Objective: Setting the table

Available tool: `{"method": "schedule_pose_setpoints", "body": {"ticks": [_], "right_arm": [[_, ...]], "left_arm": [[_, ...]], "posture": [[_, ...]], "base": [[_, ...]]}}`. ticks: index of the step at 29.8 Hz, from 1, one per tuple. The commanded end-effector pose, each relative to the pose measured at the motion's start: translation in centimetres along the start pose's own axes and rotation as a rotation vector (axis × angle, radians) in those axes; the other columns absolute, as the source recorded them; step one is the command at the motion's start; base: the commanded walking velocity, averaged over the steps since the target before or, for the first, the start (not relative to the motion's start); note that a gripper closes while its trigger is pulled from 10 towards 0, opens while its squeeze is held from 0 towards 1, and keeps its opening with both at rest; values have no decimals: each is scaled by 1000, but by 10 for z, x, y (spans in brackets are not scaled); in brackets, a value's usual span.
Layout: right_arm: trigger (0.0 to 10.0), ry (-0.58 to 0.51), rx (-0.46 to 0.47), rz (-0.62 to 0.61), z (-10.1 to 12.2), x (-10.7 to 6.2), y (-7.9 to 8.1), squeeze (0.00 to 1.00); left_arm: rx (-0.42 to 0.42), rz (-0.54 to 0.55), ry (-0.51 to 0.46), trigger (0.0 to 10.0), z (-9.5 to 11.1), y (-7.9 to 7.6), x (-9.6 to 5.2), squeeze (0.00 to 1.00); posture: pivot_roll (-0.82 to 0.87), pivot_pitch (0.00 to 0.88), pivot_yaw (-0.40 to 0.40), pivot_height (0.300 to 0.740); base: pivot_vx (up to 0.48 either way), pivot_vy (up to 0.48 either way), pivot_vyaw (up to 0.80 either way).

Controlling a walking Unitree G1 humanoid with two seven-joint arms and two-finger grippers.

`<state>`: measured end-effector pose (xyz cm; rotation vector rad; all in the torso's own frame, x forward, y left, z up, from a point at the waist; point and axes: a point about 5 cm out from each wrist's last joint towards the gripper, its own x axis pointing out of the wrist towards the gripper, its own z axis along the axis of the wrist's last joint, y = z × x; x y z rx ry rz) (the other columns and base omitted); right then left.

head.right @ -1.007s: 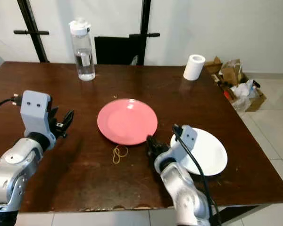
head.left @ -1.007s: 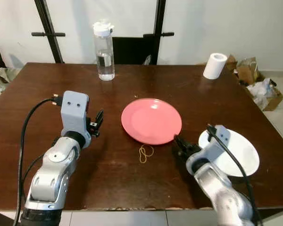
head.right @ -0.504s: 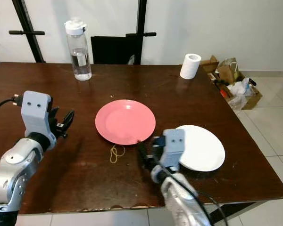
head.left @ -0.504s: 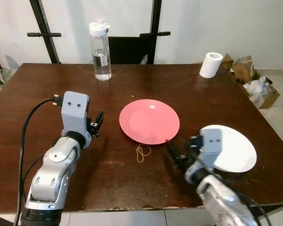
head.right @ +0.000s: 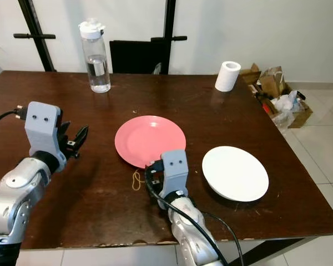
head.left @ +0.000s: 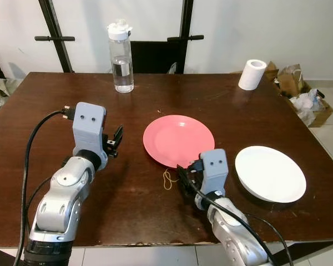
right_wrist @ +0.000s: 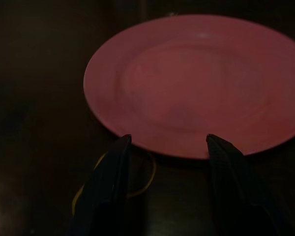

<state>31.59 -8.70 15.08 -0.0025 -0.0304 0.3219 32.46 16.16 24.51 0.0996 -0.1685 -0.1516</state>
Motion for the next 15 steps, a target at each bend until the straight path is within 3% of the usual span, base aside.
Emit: {"method": "schedule_pose_setpoints", "body": {"ticks": [1, 8, 15], "right_arm": [[10000, 11, -11, 26, -7, 0, 7, 0], [10000, 50, -149, 114, -21, 0, 23, 0], [10000, 94, -209, 119, -28, 3, 21, 0]], "left_arm": [[6, -9, 14, 10000, -1, 0, -1, 0], [5, -9, 18, 10000, -1, 0, -2, 0], [3, -8, 23, 10000, -1, 0, -4, 0]], "posture": [[193, 221, 103, 740], [196, 241, 96, 740], [198, 248, 92, 740]], "base": [[0, 0, 0], [0, 0, 0], [0, 0, 0]]}}
